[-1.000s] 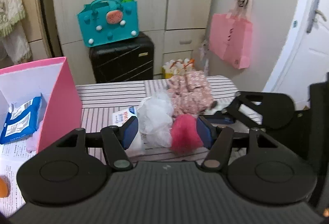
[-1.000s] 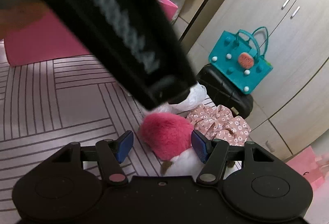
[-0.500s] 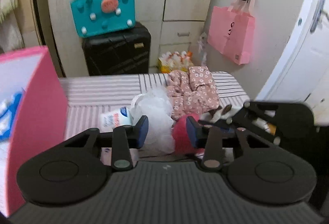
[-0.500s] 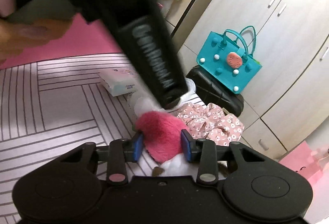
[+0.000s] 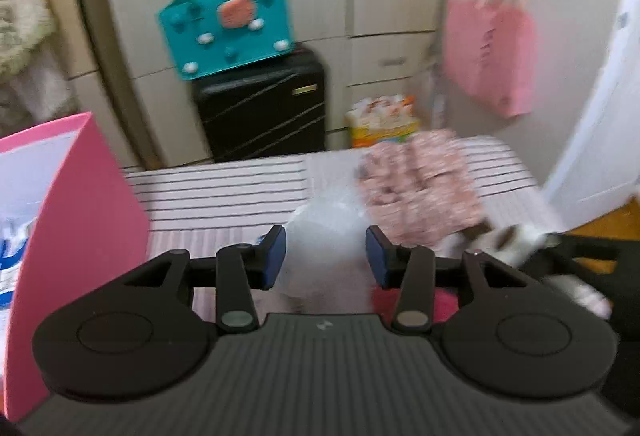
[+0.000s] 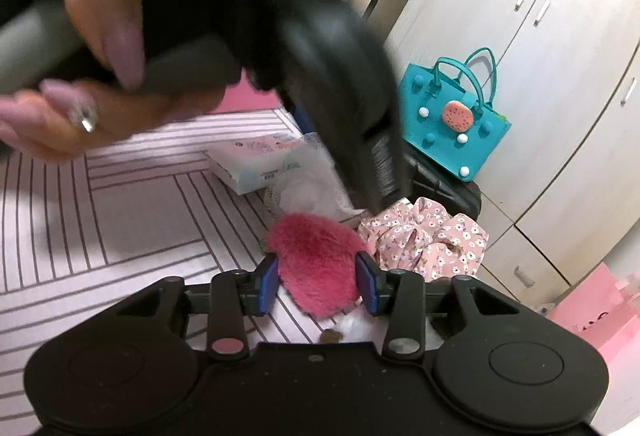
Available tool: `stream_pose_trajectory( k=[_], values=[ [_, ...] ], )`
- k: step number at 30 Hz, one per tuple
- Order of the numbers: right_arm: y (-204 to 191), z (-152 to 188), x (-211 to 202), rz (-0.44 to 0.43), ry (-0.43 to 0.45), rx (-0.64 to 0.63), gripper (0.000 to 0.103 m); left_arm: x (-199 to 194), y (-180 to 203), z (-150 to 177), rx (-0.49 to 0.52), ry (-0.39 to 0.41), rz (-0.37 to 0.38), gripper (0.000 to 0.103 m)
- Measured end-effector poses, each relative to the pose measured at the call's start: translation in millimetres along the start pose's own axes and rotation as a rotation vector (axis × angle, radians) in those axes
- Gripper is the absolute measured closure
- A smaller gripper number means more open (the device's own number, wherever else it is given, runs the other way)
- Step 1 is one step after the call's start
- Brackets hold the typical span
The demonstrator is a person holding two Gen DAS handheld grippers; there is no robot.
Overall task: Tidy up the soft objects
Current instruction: 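Close the right tool on the pink pom-pom while the left tool grips the white mesh puff, then lift the pom-pom and mesh puff and carry both over the pink box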
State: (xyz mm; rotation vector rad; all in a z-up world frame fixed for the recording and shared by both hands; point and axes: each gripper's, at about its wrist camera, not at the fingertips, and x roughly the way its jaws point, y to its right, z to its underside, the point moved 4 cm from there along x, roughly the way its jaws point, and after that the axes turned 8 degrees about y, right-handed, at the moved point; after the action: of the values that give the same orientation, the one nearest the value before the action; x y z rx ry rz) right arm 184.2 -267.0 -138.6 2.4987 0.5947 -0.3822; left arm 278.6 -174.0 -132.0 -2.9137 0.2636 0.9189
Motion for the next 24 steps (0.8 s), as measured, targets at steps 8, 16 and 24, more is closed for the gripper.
stream_pose_trajectory(
  k=[8,16,24],
  values=[
    [0.6,2.8,2.1,0.068,0.022,-0.013,0.063,8.2,-8.6,10.4,-0.067,-0.028,0.021,0.073],
    [-5.2,0.6,-11.0,0.07,0.042,0.028,0.065,-9.0,-7.8,10.6,-0.084,-0.015,0.054,0.075],
    [-8.4,-8.2,-29.3,0.05,0.065,0.116,0.065,-42.4,-15.3,12.1,-0.117,0.025,0.058,0.075]
  ],
)
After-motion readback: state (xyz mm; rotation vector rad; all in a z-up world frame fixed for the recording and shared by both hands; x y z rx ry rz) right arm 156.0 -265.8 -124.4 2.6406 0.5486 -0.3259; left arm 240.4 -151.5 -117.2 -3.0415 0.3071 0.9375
